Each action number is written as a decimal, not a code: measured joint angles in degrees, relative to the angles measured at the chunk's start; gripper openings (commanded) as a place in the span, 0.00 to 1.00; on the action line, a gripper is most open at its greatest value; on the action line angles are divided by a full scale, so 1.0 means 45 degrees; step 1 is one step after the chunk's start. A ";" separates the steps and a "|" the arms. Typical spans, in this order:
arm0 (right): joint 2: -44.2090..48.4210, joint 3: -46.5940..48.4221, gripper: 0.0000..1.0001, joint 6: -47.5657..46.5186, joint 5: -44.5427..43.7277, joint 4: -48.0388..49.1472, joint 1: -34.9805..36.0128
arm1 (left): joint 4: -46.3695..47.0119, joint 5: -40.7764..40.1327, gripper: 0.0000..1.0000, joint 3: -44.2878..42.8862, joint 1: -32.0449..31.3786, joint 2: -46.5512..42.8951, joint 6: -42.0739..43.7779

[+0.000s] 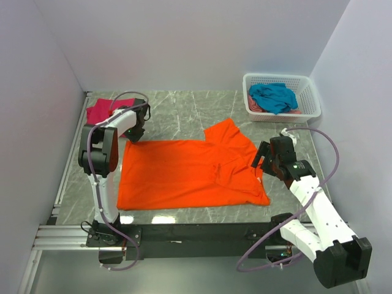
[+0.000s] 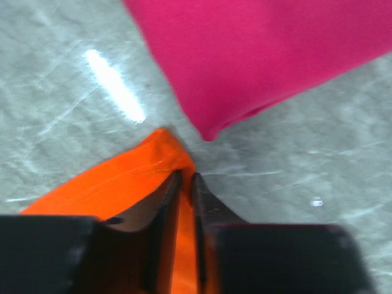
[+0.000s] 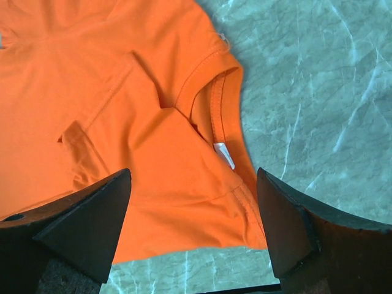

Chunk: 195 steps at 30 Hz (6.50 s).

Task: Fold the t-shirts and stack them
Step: Fold the tshirt

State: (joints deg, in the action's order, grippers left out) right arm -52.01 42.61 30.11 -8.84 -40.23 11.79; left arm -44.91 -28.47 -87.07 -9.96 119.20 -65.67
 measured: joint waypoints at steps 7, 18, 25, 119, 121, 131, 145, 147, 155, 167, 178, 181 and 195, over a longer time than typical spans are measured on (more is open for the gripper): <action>-0.1161 0.0330 0.88 -0.0107 0.0408 0.0486 -0.0010 | 0.0136 -0.0170 0.01 0.0597 0.0000 -0.0374 -0.0063; -0.6747 0.6188 0.88 -0.1054 -0.0058 0.1341 0.1651 | 0.1064 0.0151 0.01 0.1710 -0.0049 -0.1137 0.0350; -1.2133 1.1200 0.87 -0.1870 -0.0636 0.0792 0.1967 | 0.1209 0.0427 0.01 0.1894 -0.0068 -0.1307 0.0505; -0.4221 0.2074 0.00 -0.0393 -0.1724 0.2939 0.3944 | 0.1025 -0.0617 0.01 0.6334 -0.0894 -0.8140 -0.0034; -0.4163 0.2074 0.00 -0.0350 -0.1710 0.2948 0.3968 | 0.1078 -0.0738 0.01 0.6003 -0.0903 -0.8029 0.0019; -0.3818 0.1433 0.00 -0.0199 -0.1588 0.3002 0.4192 | 0.0981 -0.0763 0.01 0.6766 -0.0918 -0.7956 0.0000; -0.2142 -0.0826 0.02 0.0831 -0.1588 0.3143 0.5027 | 0.1073 -0.0296 0.01 0.8820 -0.0918 -0.9656 -0.0141; -0.2040 -0.1263 0.12 0.1132 -0.1632 0.3147 0.5285 | 0.1214 -0.0189 0.01 0.9156 -0.0918 -0.9855 -0.0131; -0.0821 -0.3041 0.58 0.2963 -0.1423 0.2807 0.6679 | 0.1093 0.0622 0.64 1.0282 -0.0928 -1.0496 -0.0325; 0.0282 -0.1749 0.77 0.2618 -0.1656 0.2535 0.6849 | 0.0899 0.0937 0.99 0.9889 -0.0928 -1.2560 -0.0413; -0.5503 -0.0049 0.77 0.1783 -0.0685 0.3895 0.6033 | 0.3070 0.2501 0.99 0.9374 -0.0928 -0.8990 0.0695; -0.6101 -0.0364 0.77 0.1617 0.0243 0.4099 0.5984 | 0.3551 0.2778 0.99 0.9525 -0.0918 -0.8529 0.0835; -0.2001 -0.2895 0.75 0.0466 0.3560 0.4401 0.6411 | 0.3988 0.2793 0.99 0.9860 -0.0831 -0.8242 0.0874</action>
State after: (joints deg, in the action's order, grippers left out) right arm -61.01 29.58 32.21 7.18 -20.43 40.64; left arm -26.96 -15.90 -42.70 -13.69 82.11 -61.73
